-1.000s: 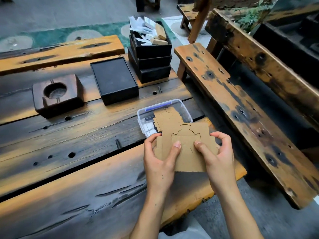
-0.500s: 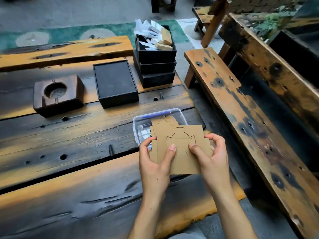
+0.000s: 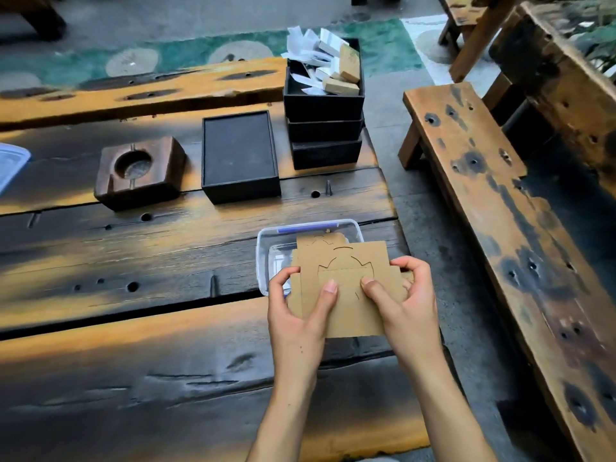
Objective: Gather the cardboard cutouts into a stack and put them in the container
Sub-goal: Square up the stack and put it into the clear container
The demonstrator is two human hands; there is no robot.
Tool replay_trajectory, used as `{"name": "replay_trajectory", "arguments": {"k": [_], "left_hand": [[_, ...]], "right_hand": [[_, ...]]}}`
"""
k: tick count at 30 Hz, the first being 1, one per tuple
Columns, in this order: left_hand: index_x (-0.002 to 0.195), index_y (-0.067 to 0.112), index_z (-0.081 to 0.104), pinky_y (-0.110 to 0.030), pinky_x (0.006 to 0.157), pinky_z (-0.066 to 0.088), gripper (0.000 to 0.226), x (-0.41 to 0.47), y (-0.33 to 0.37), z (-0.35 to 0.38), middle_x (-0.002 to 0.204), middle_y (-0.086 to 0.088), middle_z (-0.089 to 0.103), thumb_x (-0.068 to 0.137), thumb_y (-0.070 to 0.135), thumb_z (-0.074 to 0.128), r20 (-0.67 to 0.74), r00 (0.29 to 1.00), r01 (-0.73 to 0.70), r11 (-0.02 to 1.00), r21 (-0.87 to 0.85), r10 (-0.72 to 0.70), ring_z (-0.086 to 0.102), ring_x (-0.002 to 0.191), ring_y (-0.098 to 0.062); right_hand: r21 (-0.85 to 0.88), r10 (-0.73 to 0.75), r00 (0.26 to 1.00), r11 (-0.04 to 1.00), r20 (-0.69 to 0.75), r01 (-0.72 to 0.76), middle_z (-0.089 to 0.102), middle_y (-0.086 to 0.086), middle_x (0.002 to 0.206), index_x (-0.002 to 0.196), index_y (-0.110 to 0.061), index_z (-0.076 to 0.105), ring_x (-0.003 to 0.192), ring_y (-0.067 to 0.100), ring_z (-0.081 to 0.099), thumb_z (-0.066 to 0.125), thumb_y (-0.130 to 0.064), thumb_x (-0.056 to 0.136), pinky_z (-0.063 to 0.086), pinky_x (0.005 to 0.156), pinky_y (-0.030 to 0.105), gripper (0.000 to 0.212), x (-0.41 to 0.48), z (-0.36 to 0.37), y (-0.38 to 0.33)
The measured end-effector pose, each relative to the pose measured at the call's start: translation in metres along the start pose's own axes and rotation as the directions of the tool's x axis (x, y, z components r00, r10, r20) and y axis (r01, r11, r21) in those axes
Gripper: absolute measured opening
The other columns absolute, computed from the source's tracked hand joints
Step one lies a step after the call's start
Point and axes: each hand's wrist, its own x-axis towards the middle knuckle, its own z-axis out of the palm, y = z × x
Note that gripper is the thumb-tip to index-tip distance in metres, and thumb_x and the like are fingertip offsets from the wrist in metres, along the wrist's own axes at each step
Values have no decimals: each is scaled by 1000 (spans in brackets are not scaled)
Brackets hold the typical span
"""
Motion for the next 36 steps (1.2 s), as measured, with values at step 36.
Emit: {"name": "replay_trajectory", "arguments": {"k": [36], "left_hand": [[124, 18, 53, -27, 59, 62, 53, 179, -76, 9, 100, -12, 82, 87, -12, 76, 73, 854, 518, 855, -17, -515, 80, 75, -16]], "right_hand": [[-716, 194, 964, 698, 184, -3, 58, 6, 132, 140, -21, 57, 129, 28, 46, 68, -56, 88, 36, 109, 41, 64, 169, 71, 70]]}}
